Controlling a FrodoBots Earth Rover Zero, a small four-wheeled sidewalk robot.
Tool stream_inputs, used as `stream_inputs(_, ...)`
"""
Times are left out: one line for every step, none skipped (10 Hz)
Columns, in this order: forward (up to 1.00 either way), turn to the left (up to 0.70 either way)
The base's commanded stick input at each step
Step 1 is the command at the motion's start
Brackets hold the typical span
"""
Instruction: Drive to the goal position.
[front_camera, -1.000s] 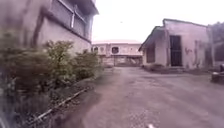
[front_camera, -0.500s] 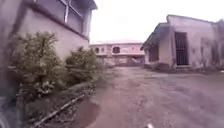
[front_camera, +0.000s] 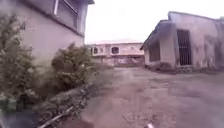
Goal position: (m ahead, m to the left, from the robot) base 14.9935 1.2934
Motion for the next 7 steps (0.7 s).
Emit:
stream_inputs(1.0,-0.27)
stream_inputs(1.0,-0.27)
stream_inputs(1.0,-0.27)
stream_inputs(1.0,-0.27)
stream_inputs(1.0,-0.27)
stream_inputs(1.0,-0.27)
stream_inputs(1.0,-0.27)
